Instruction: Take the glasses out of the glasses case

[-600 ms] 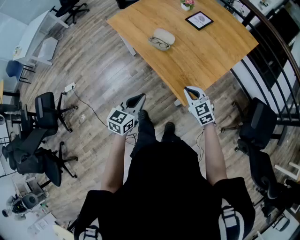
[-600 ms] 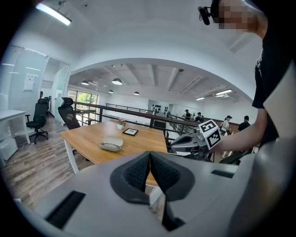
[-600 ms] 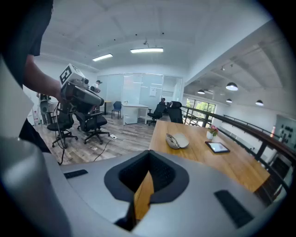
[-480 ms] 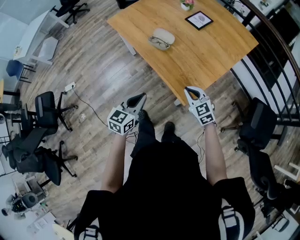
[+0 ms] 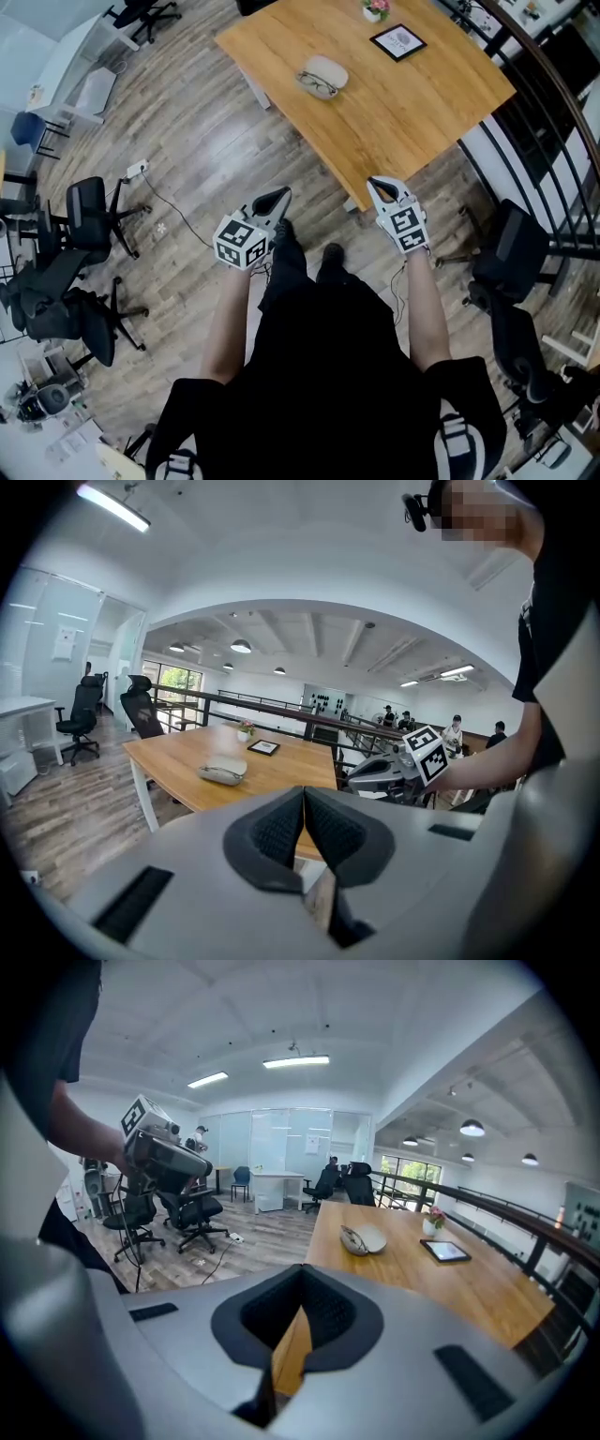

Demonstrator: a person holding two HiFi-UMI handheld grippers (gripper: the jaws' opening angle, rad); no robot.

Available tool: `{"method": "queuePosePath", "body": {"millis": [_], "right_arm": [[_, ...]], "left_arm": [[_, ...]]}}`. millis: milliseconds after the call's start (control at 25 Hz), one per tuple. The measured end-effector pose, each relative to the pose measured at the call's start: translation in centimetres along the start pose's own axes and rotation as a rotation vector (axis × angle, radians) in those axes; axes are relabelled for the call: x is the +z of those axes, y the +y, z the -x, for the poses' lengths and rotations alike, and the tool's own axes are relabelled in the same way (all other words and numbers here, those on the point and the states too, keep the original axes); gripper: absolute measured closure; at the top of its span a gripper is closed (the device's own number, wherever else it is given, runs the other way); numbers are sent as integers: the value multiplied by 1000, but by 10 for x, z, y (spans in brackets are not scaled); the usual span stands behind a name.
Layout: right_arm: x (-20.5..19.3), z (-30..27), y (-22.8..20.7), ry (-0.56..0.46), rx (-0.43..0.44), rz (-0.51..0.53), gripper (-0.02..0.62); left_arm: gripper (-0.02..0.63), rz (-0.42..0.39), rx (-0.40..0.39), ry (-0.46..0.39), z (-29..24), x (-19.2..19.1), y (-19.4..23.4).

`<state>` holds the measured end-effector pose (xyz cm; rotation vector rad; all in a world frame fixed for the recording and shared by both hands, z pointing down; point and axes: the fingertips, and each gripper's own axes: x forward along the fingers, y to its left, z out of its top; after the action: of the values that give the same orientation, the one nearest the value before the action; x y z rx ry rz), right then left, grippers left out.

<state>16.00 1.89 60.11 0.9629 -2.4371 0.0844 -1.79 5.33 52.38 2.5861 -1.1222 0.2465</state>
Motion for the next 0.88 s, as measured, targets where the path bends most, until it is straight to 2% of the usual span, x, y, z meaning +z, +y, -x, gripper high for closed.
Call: {"method": "queuePosePath", "body": {"millis": [600, 880], "right_arm": [[2, -3, 13, 4, 17, 10, 588], [18, 4, 18, -45, 34, -1, 586]], "left_arm": [[584, -23, 3, 10, 6, -2, 0], [584, -27, -12, -9, 5, 2, -4]]}}
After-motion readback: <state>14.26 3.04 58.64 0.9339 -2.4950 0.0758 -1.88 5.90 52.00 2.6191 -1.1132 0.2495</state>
